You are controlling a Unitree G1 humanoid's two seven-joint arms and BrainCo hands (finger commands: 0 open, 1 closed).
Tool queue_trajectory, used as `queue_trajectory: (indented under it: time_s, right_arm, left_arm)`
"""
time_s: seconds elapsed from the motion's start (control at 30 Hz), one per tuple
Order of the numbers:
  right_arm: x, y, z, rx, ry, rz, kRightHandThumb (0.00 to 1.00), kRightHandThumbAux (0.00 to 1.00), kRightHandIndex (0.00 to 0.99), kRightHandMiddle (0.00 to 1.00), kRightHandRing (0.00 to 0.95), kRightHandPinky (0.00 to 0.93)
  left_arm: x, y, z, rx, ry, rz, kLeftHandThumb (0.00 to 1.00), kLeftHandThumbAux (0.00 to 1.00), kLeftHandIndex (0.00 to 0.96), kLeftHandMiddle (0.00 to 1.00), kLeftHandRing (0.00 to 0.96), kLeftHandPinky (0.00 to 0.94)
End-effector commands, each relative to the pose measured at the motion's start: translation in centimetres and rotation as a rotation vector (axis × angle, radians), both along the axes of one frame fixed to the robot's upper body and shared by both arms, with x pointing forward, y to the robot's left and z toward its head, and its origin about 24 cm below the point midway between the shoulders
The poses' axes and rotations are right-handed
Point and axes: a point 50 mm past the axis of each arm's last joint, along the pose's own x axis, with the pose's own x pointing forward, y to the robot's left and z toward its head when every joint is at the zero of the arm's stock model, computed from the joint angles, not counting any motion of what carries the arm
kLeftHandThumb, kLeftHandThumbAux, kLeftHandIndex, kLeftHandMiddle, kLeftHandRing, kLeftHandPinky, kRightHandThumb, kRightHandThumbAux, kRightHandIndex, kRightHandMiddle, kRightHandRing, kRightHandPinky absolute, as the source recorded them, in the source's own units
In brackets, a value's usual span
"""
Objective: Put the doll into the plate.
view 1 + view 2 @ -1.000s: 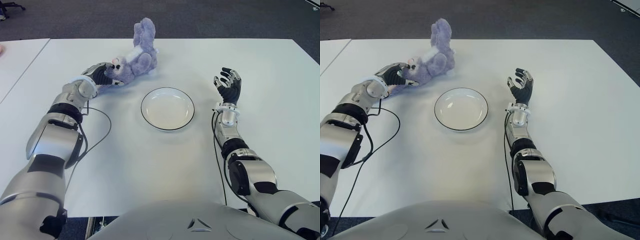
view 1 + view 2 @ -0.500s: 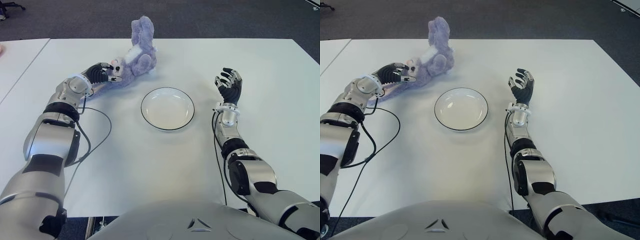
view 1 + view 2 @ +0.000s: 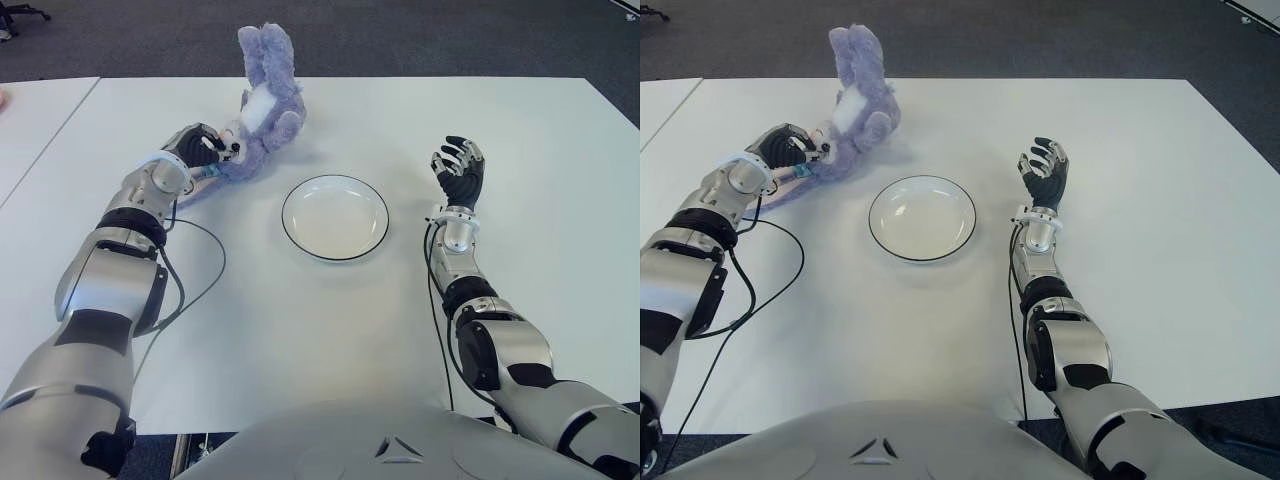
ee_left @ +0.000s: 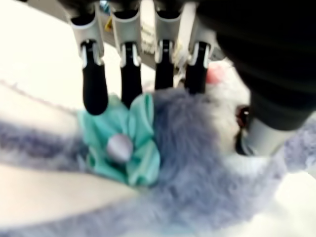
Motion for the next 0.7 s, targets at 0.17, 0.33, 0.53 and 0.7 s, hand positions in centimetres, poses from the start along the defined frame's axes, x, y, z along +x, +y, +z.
queue_trajectory:
  time_s: [0.17, 0.33, 0.53, 0.7]
  right_arm:
    - [-11.9, 1.7, -13.3, 0.096, 0.573, -0.025, 0.493, 0.908, 0.309, 0.274, 0.283, 0.319]
    - [-11.9, 1.6, -13.3, 0.099, 0.574, -0.022, 0.506, 0.906, 0.307, 0.270, 0.278, 0.313]
    - [-12.1, 1.6, -13.4, 0.100, 0.578, -0.018, 0.505, 0.907, 0.299, 0.263, 0.275, 0.318]
    - [-12.1, 1.6, -13.5, 0.101, 0.579, -0.021, 0.501, 0.911, 0.298, 0.263, 0.273, 0.311]
  left_arm:
    - [-5.2, -0.5, -9.5, 0.262, 0.262, 0.050, 0.695, 0.676, 0.450, 0.553, 0.555, 0.518]
    - [-5.5, -0.5, -9.9, 0.308, 0.256, 0.065, 0.719, 0.679, 0.444, 0.519, 0.524, 0.485]
    - [-5.6, -0.7, -10.1, 0.355, 0.245, 0.066, 0.724, 0.679, 0.441, 0.463, 0.445, 0.422]
    - [-5.5, -1.0, -10.1, 0.406, 0.207, 0.057, 0.723, 0.679, 0.438, 0.429, 0.403, 0.403]
